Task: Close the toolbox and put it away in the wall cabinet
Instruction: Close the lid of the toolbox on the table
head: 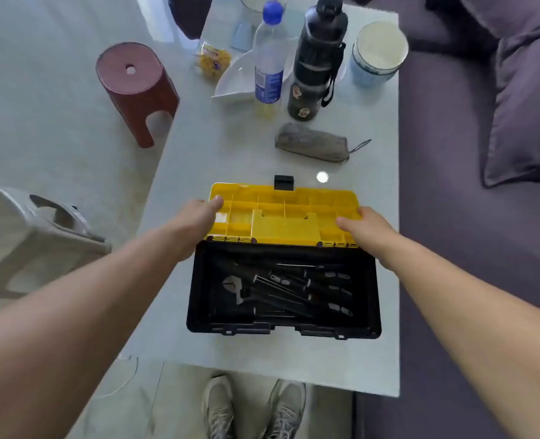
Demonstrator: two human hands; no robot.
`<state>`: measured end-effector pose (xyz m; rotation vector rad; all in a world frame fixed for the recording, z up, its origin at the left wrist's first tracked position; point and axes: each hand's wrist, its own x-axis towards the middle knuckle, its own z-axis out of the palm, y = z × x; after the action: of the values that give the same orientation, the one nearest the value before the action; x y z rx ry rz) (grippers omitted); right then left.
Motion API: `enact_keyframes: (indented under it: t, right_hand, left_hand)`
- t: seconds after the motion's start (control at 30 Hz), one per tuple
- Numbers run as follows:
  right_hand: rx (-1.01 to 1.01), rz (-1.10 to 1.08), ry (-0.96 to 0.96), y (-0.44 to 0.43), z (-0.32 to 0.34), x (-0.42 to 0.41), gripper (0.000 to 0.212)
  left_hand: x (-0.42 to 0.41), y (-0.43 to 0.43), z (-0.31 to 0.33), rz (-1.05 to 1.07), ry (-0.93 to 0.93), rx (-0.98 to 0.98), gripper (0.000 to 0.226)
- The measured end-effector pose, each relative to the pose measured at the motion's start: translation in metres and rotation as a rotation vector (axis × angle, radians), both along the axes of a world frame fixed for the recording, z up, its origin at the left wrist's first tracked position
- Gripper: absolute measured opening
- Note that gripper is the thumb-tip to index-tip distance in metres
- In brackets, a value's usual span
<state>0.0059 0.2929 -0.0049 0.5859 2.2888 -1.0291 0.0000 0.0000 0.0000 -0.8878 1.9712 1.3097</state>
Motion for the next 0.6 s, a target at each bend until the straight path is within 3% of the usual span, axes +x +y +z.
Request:
enact_keyframes:
  t: [0.2, 0.43, 0.6]
  right_hand:
    - [-0.184, -0.296, 0.015, 0.003, -0.009, -0.007, 0.071]
    - [-0.247, -0.408, 0.118, 0.004, 0.032, -0.01, 0.043]
    - [-0.311, -0.488, 0.16, 0.007, 0.068, 0.013, 0.076]
  left_hand:
    - [-0.005, -0.002, 0.0, 0.182, -0.036, 0.162, 0.059]
    - [-0.008, -0.009, 0.035, 0.214, 0.077, 0.135, 0.066]
    - [0.006, -0.019, 0.062, 0.228, 0.115, 0.182, 0.073]
